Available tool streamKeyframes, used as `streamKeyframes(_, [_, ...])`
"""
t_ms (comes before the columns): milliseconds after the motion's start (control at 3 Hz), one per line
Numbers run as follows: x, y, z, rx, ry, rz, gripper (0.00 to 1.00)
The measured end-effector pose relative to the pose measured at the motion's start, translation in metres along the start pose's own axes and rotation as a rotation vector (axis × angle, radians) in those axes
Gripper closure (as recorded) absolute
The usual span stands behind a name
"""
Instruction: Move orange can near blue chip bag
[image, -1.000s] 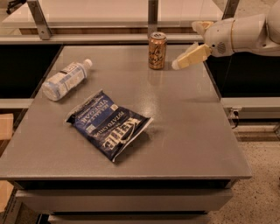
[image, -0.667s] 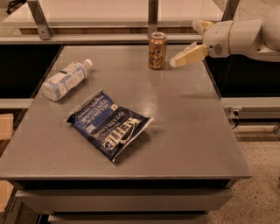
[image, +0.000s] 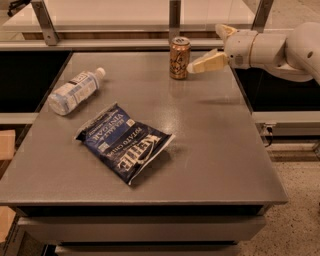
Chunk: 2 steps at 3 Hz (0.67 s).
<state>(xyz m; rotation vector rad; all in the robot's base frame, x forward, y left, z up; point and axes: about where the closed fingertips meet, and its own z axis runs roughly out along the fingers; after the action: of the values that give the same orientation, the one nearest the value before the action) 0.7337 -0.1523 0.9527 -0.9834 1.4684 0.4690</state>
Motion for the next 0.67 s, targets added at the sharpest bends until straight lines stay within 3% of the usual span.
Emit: streamKeyframes(667, [0.0034,-0.0185,0.0188,-0.017,-0.007,0.009,0.0])
